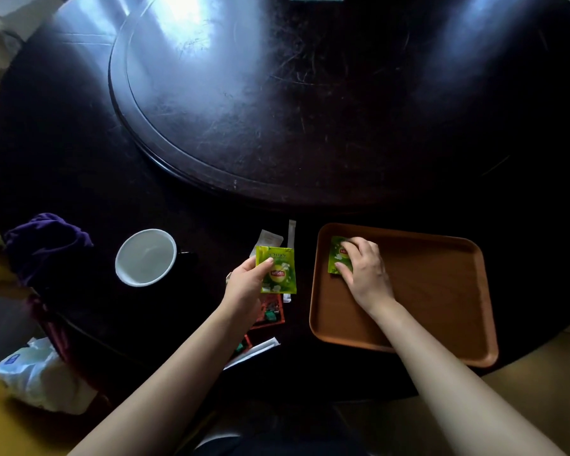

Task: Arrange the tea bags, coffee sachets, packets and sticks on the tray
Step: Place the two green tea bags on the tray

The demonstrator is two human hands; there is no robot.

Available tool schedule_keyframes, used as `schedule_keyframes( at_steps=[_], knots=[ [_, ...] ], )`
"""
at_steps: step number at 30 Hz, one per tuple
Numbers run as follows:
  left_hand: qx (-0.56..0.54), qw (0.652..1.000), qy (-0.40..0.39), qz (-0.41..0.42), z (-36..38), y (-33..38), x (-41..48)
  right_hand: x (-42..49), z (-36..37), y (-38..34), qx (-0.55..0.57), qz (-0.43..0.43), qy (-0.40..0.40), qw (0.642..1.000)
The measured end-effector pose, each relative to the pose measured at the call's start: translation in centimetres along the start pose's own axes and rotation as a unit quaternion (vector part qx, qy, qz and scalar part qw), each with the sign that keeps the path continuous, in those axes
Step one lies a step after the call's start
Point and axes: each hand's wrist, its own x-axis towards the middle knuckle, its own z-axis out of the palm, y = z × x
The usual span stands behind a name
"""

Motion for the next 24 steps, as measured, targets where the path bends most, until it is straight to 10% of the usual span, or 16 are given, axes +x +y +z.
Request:
schedule_keyframes(
  at_steps=[10,14,17,24],
  knots=[
    [-0.137,0.983,-0.091,-0.081,4.3,-0.1,-0.1,-1.4,-3.4,-1.2,0.205,0.056,0.057,0.976],
    [-0.199,0.964,-0.155,-0.085,6.9,-0.5,-0.7,-3.9,-5.2,-3.9,0.487,0.182,-0.088,0.849],
    [-0.149,0.973,-0.162,-0.07,8.6,-1.0,-1.4,-4.9,-6.1,-3.6,0.575,0.242,-0.053,0.78],
    [0.16,0.969,-0.179,-0.06,9.1,-2.2,-2.2,-4.6,-8.7,1.8,0.47,0.289,-0.047,0.833]
  ],
)
